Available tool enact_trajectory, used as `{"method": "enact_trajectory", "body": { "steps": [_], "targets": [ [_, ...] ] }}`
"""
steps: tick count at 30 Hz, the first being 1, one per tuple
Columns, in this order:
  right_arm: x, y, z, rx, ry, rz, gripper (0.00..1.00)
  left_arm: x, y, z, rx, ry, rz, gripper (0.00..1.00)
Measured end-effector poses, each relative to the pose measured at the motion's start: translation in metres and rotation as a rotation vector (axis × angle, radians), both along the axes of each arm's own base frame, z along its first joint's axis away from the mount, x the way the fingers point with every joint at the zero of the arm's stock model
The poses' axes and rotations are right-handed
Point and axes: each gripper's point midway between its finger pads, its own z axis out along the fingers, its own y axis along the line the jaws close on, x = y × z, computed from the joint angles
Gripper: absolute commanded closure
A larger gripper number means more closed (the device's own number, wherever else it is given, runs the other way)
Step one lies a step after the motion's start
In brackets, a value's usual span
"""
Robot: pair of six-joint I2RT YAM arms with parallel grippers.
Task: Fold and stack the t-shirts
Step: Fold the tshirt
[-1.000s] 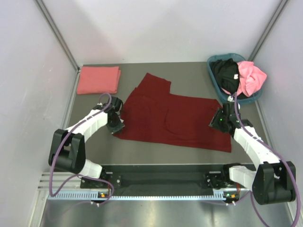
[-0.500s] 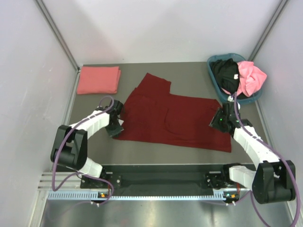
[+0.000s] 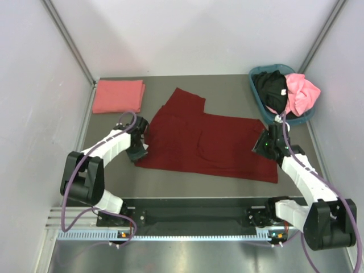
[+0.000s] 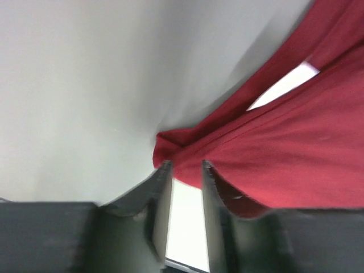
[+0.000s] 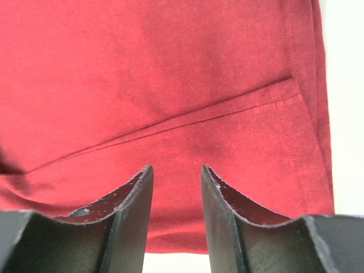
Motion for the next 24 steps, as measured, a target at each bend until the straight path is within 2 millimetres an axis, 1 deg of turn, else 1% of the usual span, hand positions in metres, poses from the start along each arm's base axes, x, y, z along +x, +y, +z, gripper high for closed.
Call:
{"method": "enact_trajectory", "body": {
  "steps": [2, 4, 6, 7, 9, 10, 14, 15, 17, 19, 20, 23, 24],
  "targets": [
    [-0.001, 0.0, 0.005, -0.002, -0.016, 0.008, 0.6, 0.012, 0.002, 0.015, 0.02, -0.029, -0.009, 0.61],
    [-0.001, 0.001, 0.008, -0.001, -0.028, 0.015, 0.6, 0.03, 0.002, 0.032, 0.034, -0.084, -0.018, 0.6],
    [-0.001, 0.002, 0.009, 0.003, -0.033, 0.024, 0.59, 0.041, 0.001, 0.041, 0.034, -0.117, -0.032, 0.59],
    [-0.001, 0.002, 0.009, 0.004, -0.032, 0.028, 0.59, 0.044, 0.0, 0.041, 0.031, -0.123, -0.04, 0.59],
    [-0.002, 0.003, 0.009, 0.003, -0.029, 0.038, 0.59, 0.041, -0.003, 0.036, 0.018, -0.099, -0.059, 0.59],
    [-0.002, 0.004, 0.009, 0.004, -0.028, 0.045, 0.59, 0.039, -0.005, 0.029, 0.008, -0.082, -0.07, 0.59],
    [-0.003, 0.005, 0.009, 0.004, -0.025, 0.055, 0.6, 0.015, -0.005, 0.006, -0.008, 0.008, -0.094, 0.58],
    [-0.003, 0.004, 0.008, 0.005, -0.021, 0.051, 0.6, 0.009, -0.004, 0.001, -0.008, 0.029, -0.099, 0.58],
    [-0.003, 0.005, 0.007, 0.008, -0.01, 0.046, 0.6, 0.003, -0.003, -0.003, -0.006, 0.047, -0.103, 0.6],
    [-0.003, 0.006, 0.004, 0.015, -0.001, 0.039, 0.6, 0.001, -0.002, -0.005, -0.004, 0.053, -0.105, 0.63],
    [-0.003, 0.006, 0.003, 0.019, 0.006, 0.037, 0.6, 0.0, -0.002, -0.007, -0.003, 0.058, -0.105, 0.72],
    [-0.003, 0.007, 0.001, 0.027, 0.015, 0.034, 0.6, -0.001, -0.003, -0.013, -0.005, 0.079, -0.102, 0.91],
    [-0.003, 0.007, 0.001, 0.027, 0.014, 0.034, 0.6, 0.0, -0.003, -0.013, -0.005, 0.079, -0.102, 0.93]
  ]
}}
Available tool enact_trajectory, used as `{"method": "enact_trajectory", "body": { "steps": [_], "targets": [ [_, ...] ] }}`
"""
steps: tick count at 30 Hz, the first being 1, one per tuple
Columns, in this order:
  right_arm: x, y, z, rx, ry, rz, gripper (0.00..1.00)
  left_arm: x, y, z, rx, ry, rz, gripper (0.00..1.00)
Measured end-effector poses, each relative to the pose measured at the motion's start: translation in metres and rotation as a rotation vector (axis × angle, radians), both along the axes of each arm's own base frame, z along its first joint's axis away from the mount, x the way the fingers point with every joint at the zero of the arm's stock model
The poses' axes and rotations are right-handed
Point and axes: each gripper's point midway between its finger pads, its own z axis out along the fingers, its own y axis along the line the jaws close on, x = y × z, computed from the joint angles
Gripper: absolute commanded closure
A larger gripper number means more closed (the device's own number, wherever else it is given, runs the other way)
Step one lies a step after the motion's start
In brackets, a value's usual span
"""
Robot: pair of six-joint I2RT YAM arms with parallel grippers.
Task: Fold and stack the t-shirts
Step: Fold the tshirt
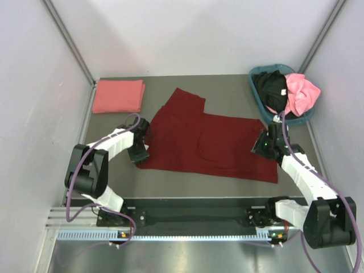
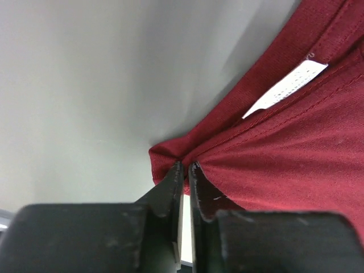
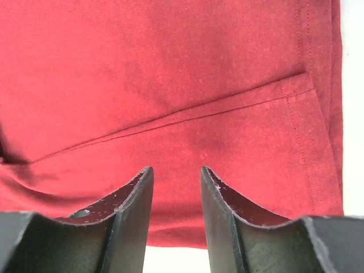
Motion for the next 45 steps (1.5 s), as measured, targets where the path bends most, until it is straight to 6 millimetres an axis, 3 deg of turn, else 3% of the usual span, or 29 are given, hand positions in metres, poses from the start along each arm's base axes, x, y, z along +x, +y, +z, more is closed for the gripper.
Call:
{"method": "enact_trajectory", "body": {
  "steps": [5, 15, 24, 30, 33, 34, 35, 38, 45],
  "targets": [
    [-0.001, 0.0, 0.0, -0.001, 0.001, 0.001, 0.6, -0.001, 0.0, 0.0, 0.003, 0.003, 0.024, 1.0],
    [-0.012, -0.009, -0.016, -0.035, 0.092, -0.043, 0.62, -0.006, 0.004, 0.001, -0.012, -0.033, 0.162, 1.0],
    [-0.021, -0.02, -0.031, -0.079, 0.166, -0.085, 0.63, -0.04, 0.044, 0.007, 0.143, -0.026, 0.324, 1.0],
    [-0.02, -0.022, -0.03, -0.084, 0.167, -0.1, 0.63, -0.047, 0.057, 0.013, 0.164, -0.03, 0.397, 1.0],
    [-0.019, -0.024, -0.029, -0.09, 0.167, -0.108, 0.64, -0.05, 0.058, 0.016, 0.165, -0.028, 0.408, 0.94],
    [-0.018, -0.025, -0.03, -0.092, 0.169, -0.113, 0.64, -0.051, 0.058, 0.017, 0.163, -0.029, 0.409, 0.82],
    [-0.018, -0.025, -0.03, -0.094, 0.171, -0.117, 0.65, -0.051, 0.058, 0.02, 0.161, -0.032, 0.407, 0.77],
    [-0.02, -0.027, -0.032, -0.096, 0.183, -0.133, 0.66, -0.042, 0.056, 0.035, 0.146, -0.055, 0.403, 0.58],
    [-0.028, -0.037, -0.037, -0.108, 0.253, -0.199, 0.61, 0.034, 0.047, 0.104, 0.1, -0.243, 0.352, 0.54]
  ]
}}
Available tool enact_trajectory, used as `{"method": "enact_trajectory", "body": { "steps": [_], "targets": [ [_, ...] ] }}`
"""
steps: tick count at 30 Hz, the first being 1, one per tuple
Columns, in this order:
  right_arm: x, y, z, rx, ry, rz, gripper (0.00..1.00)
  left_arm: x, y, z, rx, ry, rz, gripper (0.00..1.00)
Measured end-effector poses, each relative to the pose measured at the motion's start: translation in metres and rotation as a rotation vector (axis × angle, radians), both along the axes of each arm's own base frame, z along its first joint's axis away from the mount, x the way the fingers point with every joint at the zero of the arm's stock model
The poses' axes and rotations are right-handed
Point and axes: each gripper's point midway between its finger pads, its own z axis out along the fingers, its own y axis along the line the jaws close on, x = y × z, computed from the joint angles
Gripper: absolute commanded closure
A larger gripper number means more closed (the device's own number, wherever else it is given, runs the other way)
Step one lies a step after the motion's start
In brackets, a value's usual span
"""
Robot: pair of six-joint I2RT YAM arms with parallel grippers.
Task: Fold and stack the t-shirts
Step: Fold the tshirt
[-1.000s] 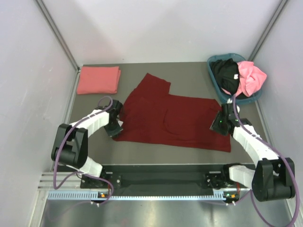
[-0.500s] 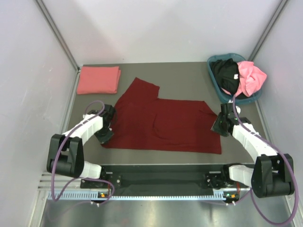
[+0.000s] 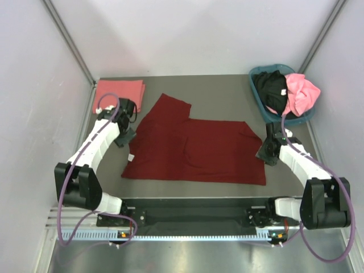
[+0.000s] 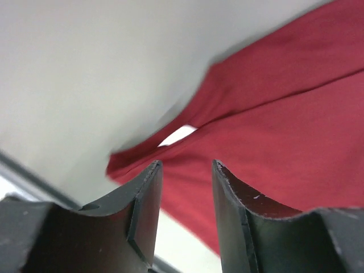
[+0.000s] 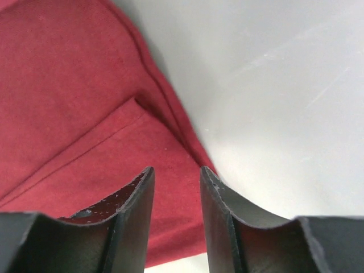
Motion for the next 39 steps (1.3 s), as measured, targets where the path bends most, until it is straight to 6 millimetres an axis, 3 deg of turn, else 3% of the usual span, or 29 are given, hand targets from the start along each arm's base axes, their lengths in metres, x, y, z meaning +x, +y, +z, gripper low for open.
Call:
{"method": "enact_trajectory", "body": {
  "steps": [3, 6, 11, 15, 24, 27, 30, 31, 39],
  "targets": [
    [0.002, -0.005, 0.004, -0.002, 0.024, -0.046, 0.61, 0.026, -0.004, 0.02, -0.001, -0.067, -0.039, 0.54],
    [0.003, -0.009, 0.007, 0.005, 0.05, -0.119, 0.63, 0.04, -0.021, 0.021, -0.075, -0.1, -0.12, 0.54],
    [-0.011, -0.007, 0.008, 0.031, 0.091, -0.21, 0.67, 0.049, -0.063, -0.001, -0.27, -0.11, -0.256, 0.54],
    [-0.017, -0.006, 0.016, 0.053, 0.068, -0.264, 0.69, 0.048, -0.075, -0.03, -0.327, -0.044, -0.291, 0.54],
    [-0.051, -0.004, -0.017, 0.055, 0.18, -0.307, 0.67, 0.045, -0.073, -0.077, -0.313, 0.07, -0.261, 0.55],
    [-0.053, -0.004, -0.023, 0.053, 0.19, -0.304, 0.75, 0.041, -0.07, -0.087, -0.304, 0.09, -0.249, 0.55],
    [-0.053, -0.004, -0.025, 0.052, 0.185, -0.302, 0.9, 0.037, -0.066, -0.096, -0.284, 0.111, -0.232, 0.55],
    [-0.052, -0.004, -0.026, 0.052, 0.18, -0.301, 1.0, 0.038, -0.065, -0.099, -0.276, 0.115, -0.225, 0.55],
    [-0.051, -0.011, -0.012, 0.03, 0.094, -0.304, 1.0, 0.039, -0.063, -0.103, -0.264, 0.133, -0.208, 0.55]
  ]
}}
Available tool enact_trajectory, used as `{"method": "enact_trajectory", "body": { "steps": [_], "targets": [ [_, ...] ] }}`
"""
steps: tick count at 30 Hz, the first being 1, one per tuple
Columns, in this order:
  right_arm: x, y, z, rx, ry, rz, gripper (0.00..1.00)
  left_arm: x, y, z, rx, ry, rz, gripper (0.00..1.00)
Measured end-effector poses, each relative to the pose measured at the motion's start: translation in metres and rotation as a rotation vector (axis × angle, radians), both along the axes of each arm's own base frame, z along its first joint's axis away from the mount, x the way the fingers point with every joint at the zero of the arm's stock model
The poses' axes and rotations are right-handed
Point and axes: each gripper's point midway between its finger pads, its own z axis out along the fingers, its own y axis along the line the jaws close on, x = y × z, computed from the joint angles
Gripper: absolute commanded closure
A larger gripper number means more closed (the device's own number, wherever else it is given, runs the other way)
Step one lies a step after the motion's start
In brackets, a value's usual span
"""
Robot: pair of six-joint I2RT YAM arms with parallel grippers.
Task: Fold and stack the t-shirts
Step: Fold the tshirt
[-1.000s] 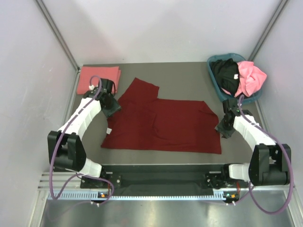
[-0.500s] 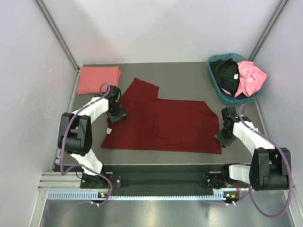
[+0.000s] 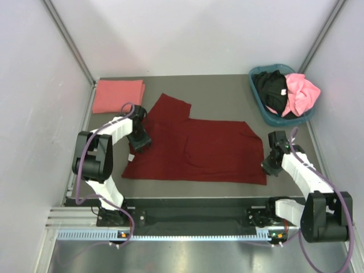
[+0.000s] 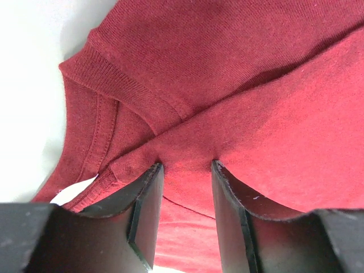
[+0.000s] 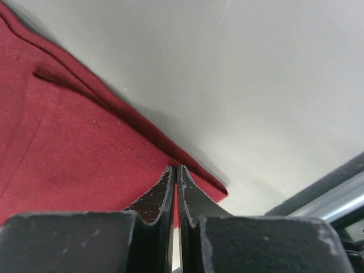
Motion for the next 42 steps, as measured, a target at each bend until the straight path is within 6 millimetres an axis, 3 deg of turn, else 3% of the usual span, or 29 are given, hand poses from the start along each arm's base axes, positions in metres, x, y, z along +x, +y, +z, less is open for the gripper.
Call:
{"method": "enact_trajectory", "body": {
  "steps": [16, 27, 42],
  "targets": [
    [-0.016, -0.002, 0.005, -0.021, 0.043, 0.086, 1.0, 0.0, 0.0, -0.004, 0.018, 0.046, 0.01, 0.55],
    [-0.025, 0.025, -0.007, -0.061, 0.156, 0.324, 1.0, 0.001, -0.001, -0.002, 0.018, 0.071, 0.022, 0.55],
    [-0.022, 0.02, -0.001, -0.092, 0.117, 0.309, 1.0, 0.001, -0.001, -0.005, 0.017, 0.098, 0.02, 0.55]
  ]
}}
